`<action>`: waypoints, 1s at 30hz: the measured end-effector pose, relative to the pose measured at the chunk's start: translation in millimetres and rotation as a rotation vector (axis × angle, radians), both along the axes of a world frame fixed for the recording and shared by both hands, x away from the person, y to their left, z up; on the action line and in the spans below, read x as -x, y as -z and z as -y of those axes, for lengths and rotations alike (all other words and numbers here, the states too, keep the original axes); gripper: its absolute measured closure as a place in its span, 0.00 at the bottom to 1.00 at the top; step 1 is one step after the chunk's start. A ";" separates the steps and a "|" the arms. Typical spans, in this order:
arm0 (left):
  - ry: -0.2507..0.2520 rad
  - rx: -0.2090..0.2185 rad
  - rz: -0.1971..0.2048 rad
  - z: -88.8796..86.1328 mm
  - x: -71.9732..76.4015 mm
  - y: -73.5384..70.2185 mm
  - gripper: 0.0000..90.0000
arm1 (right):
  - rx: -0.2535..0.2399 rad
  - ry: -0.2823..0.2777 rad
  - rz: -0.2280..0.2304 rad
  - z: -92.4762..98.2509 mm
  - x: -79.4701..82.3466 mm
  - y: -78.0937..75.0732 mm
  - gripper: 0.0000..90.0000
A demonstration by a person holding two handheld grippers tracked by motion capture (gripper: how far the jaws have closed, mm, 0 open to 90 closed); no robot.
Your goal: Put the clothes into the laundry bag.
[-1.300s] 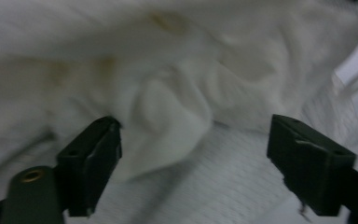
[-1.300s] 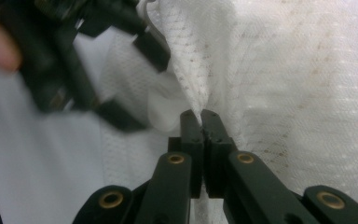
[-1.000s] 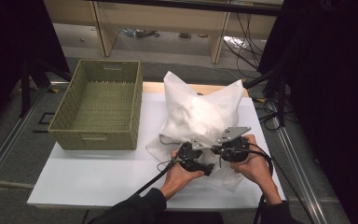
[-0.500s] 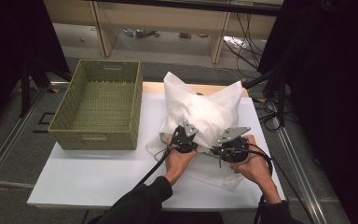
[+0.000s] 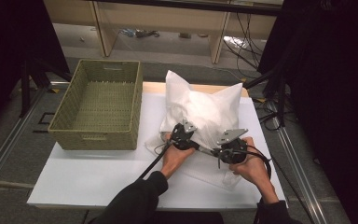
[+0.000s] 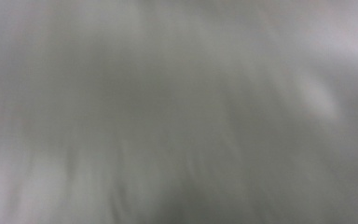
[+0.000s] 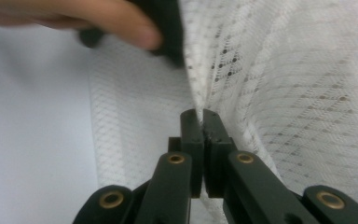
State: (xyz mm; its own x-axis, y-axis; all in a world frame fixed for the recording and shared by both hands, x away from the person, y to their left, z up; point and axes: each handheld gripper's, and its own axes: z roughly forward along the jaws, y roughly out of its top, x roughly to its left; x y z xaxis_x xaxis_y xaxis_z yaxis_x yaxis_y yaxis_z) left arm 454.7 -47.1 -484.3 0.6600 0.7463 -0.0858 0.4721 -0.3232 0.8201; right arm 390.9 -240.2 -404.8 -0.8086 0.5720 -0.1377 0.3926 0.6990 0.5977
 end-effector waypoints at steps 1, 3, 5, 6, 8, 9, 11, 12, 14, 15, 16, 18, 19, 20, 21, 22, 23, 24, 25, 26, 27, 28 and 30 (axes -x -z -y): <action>0.007 -0.011 -0.004 -7.6 6.4 -4.2 0.44 | 0.002 -0.003 0.007 0.4 -0.8 0.1 1.00; 0.011 -0.038 0.011 -28.0 18.0 -14.2 0.38 | -0.006 0.000 0.013 0.1 0.2 -1.8 1.00; -0.013 -0.044 0.006 -45.3 24.0 -20.2 0.36 | 0.000 -0.005 0.024 -0.1 -0.3 -3.2 1.00; -0.014 -0.075 0.009 -56.2 26.2 -22.8 0.36 | -0.008 -0.004 0.025 -0.9 -0.1 -3.4 1.00; -0.039 -0.098 0.006 -75.0 29.4 -23.2 0.36 | -0.006 -0.002 0.011 -1.5 1.0 -4.1 1.00; -0.044 -0.123 -0.011 -83.4 30.2 -23.1 0.37 | -0.008 0.003 0.012 -2.4 1.3 -3.1 1.00; -0.071 -0.148 -0.029 -91.5 30.4 -18.6 0.35 | -0.008 -0.023 0.025 -3.0 -0.9 -2.5 1.00; -0.077 -0.164 -0.030 -92.9 29.6 -15.3 0.34 | -0.006 -0.008 0.016 -3.5 0.2 -2.3 1.00; -0.097 -0.179 -0.041 -93.5 27.3 -8.1 0.32 | 0.011 -0.005 0.020 -3.5 0.4 -2.2 1.00; -0.105 -0.194 -0.034 -93.0 26.8 -5.8 0.32 | 0.010 -0.010 0.021 -3.4 0.2 -2.2 1.00; -0.117 -0.216 -0.017 -91.9 27.1 -4.5 0.31 | 0.006 -0.021 0.012 -3.5 0.6 -2.0 1.00; -0.125 -0.294 0.028 -90.8 27.6 -2.7 0.30 | 0.004 -0.021 0.005 -1.7 0.4 -1.2 1.00; -0.140 -0.285 0.021 -91.9 26.1 -2.0 0.29 | 0.011 -0.033 0.027 0.1 -1.5 0.0 1.00; -0.144 -0.267 0.006 -92.9 23.8 -1.3 0.27 | 0.004 -0.017 0.004 -0.2 -0.4 0.5 1.00; -0.148 -0.239 -0.015 -93.9 20.8 -0.1 0.28 | 0.004 -0.019 0.005 0.0 -0.9 1.1 1.00; -0.157 -0.218 -0.027 -93.8 18.0 2.7 0.29 | 0.012 -0.027 -0.007 0.4 -1.2 1.0 1.00; -0.151 -0.228 -0.037 -93.3 15.5 4.8 0.29 | 0.014 -0.022 0.001 -0.4 -1.0 2.4 1.00; -0.122 -0.202 -0.056 -92.8 13.2 8.1 0.37 | 0.014 -0.021 -0.007 -1.4 0.1 2.3 1.00; -0.090 -0.164 -0.081 -95.2 11.3 7.9 0.48 | 0.018 -0.036 -0.024 -1.8 -0.3 1.9 1.00; -0.081 -0.156 -0.086 -96.4 10.5 7.2 0.60 | 0.013 -0.048 -0.007 -2.6 -0.5 3.8 1.00; -0.042 -0.161 -0.080 -99.2 11.6 4.7 0.74 | 0.011 -0.033 -0.024 -3.9 0.8 3.7 1.00; -0.020 -0.160 -0.092 -100.8 13.1 3.7 0.87 | 0.014 -0.043 -0.031 -5.0 1.0 5.2 1.00; 0.025 -0.188 -0.082 -104.6 22.8 1.3 0.93 | 0.009 -0.048 -0.050 -6.7 1.5 9.1 1.00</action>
State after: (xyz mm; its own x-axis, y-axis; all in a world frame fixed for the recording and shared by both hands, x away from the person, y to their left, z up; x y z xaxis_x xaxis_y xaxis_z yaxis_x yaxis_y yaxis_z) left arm 431.9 57.6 -485.6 0.6750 0.7378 -0.0002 0.5244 -0.4796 0.7035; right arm 389.4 -233.5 -413.9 -0.8412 0.5311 -0.1012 0.3876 0.7229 0.5720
